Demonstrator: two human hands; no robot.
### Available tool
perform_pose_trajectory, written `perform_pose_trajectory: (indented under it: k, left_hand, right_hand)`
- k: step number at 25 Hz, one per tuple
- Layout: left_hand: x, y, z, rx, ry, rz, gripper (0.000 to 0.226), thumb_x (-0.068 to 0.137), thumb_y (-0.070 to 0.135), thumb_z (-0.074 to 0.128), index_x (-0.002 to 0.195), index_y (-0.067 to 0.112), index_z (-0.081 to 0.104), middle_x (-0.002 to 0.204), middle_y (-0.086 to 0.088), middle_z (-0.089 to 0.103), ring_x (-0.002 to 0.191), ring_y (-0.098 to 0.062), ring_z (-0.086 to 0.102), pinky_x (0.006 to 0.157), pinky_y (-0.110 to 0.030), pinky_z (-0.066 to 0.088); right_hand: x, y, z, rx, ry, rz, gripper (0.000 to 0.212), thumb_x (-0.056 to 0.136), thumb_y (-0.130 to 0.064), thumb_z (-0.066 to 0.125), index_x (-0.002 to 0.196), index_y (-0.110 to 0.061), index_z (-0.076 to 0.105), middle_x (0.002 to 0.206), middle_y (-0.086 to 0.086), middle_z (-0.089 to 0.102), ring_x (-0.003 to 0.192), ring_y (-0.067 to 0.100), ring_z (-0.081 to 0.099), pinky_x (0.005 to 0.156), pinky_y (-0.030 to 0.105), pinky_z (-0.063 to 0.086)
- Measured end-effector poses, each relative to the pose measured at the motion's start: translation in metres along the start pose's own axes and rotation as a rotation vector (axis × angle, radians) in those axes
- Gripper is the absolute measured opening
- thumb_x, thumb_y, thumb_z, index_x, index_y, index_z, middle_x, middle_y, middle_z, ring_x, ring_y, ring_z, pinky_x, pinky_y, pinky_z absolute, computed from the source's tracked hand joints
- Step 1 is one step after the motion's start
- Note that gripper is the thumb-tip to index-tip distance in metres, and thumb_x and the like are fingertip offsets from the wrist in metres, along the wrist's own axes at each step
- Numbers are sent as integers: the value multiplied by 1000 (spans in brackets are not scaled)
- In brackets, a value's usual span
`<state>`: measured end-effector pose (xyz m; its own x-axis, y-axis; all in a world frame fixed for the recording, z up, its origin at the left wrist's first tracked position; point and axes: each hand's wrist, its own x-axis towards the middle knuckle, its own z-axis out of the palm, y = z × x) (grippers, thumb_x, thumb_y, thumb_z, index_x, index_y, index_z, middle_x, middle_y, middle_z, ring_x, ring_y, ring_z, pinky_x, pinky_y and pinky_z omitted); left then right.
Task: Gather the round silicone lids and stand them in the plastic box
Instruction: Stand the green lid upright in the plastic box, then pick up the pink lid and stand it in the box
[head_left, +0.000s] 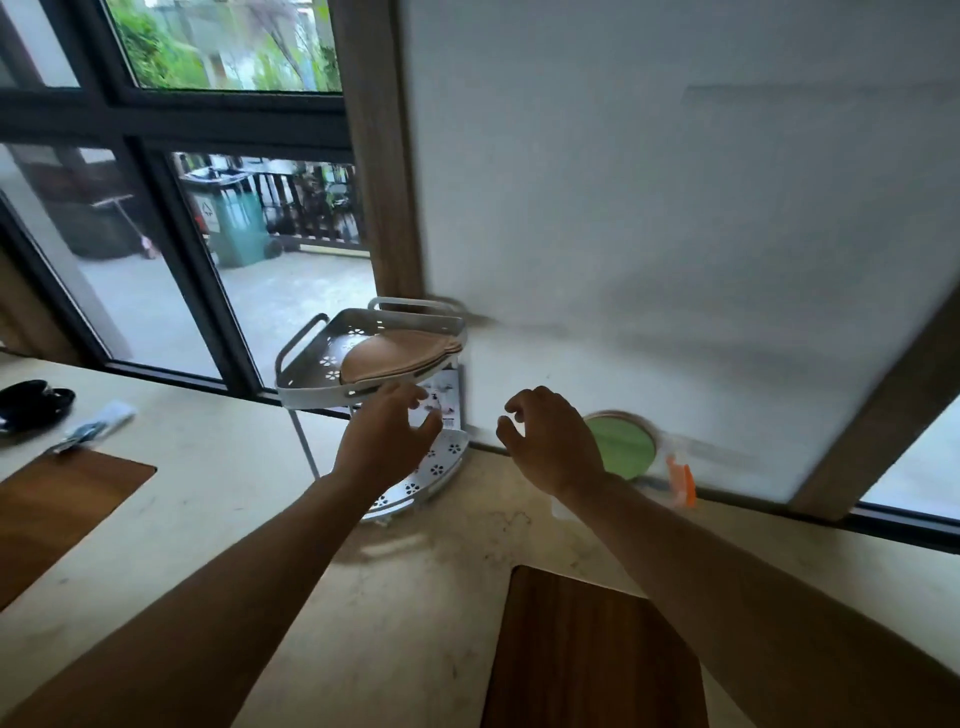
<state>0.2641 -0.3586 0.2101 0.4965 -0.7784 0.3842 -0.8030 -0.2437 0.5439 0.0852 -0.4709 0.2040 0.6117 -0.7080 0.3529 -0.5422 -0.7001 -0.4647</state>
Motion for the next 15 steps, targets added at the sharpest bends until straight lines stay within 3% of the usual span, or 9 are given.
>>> perform_pose_trajectory:
  k: [6, 11, 15]
  left_hand:
    - [2, -27, -51, 67, 41, 44, 30, 82, 24, 72, 109, 10, 68, 114, -9, 66, 99, -30, 65, 81, -38, 55]
    - [20, -44, -57, 76, 30, 41, 47, 81, 22, 72, 125, 12, 61, 122, -11, 62, 110, -31, 61, 85, -46, 56]
    - [44, -56, -41, 67, 7, 64, 52, 83, 22, 70, 132, 11, 58, 132, -13, 59, 114, -32, 60, 91, -44, 54]
  right_hand:
    - [9, -40, 12, 31, 24, 30, 30, 92, -37, 54, 109, -14, 63, 103, 4, 65, 96, 22, 59, 83, 35, 47]
    - [33, -66, 35, 143, 45, 131, 30, 90, -40, 54, 100, -15, 66, 99, 3, 70, 89, 19, 63, 72, 26, 40]
    - [60, -75, 62, 318, 57, 308, 32, 87, -44, 56, 95, -17, 69, 98, 1, 75, 81, 13, 64, 74, 25, 45]
